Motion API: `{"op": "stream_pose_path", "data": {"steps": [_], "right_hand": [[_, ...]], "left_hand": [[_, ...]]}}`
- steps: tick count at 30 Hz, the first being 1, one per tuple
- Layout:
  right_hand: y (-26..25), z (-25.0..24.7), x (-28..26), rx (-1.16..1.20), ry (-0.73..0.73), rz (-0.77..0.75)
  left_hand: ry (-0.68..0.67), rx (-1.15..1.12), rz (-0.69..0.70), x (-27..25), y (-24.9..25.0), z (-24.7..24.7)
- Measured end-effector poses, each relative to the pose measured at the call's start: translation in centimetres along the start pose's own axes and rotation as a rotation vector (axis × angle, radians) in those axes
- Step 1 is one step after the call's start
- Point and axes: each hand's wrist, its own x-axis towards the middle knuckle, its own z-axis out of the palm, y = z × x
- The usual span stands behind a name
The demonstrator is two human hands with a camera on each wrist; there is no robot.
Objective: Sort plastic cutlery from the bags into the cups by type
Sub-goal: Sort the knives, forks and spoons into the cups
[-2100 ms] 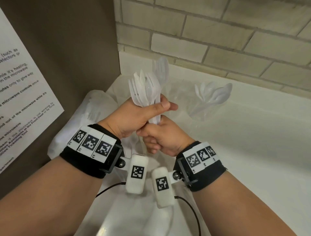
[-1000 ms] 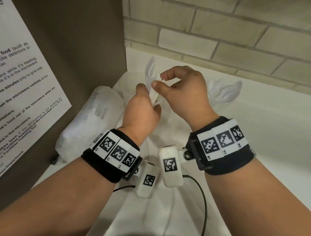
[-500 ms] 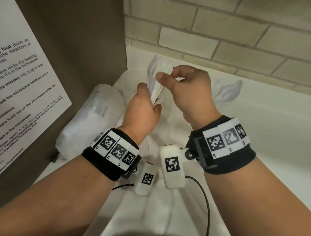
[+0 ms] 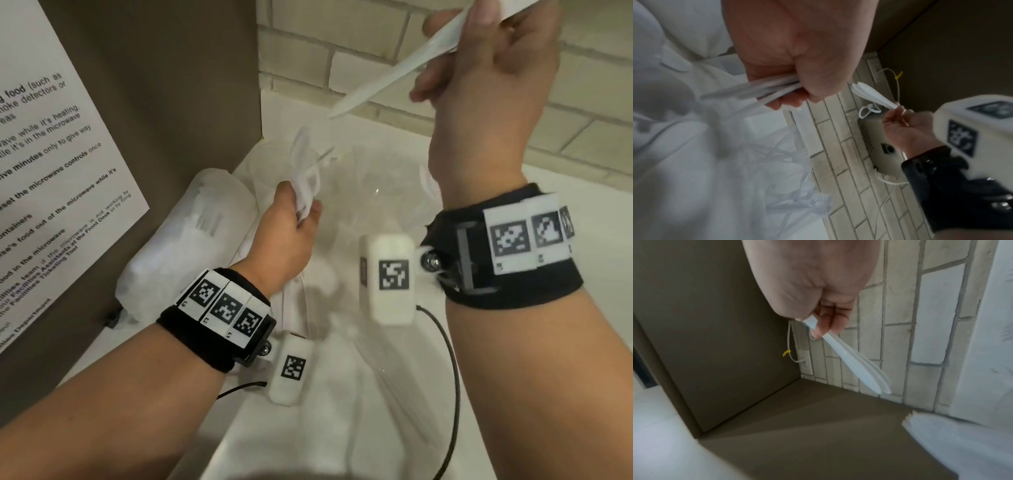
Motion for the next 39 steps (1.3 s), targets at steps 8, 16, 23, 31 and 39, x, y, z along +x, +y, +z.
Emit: {"op": "stream_pose_path", "data": {"steps": [8, 16, 23, 31, 39], "right_hand": [[6.4, 4.2, 0.0, -0.169, -0.179, 0.144], [11.1, 6.3, -1.9, -0.333, -0.407, 0.575], [8.6, 4.0, -1.5, -0.439, -0.468, 0.491], [4.7, 0.8, -4.4, -0.562, -0.620, 0.463], [4.8, -0.5, -5.3, -0.328, -0.332, 0.544]], "left_hand": [[0.158, -0.459, -0.277, 0.1, -1.0, -1.4], [0.178, -0.510, -0.293, 0.4, -1.7, -2.3], [0.075, -0.524, -0.277, 0.2, -1.0, -1.4], [-0.138, -0.543, -0.183, -0.2, 0.8, 0.1], [-0.198, -0.601, -0.252, -1.1, 1.6, 1.0]]}}
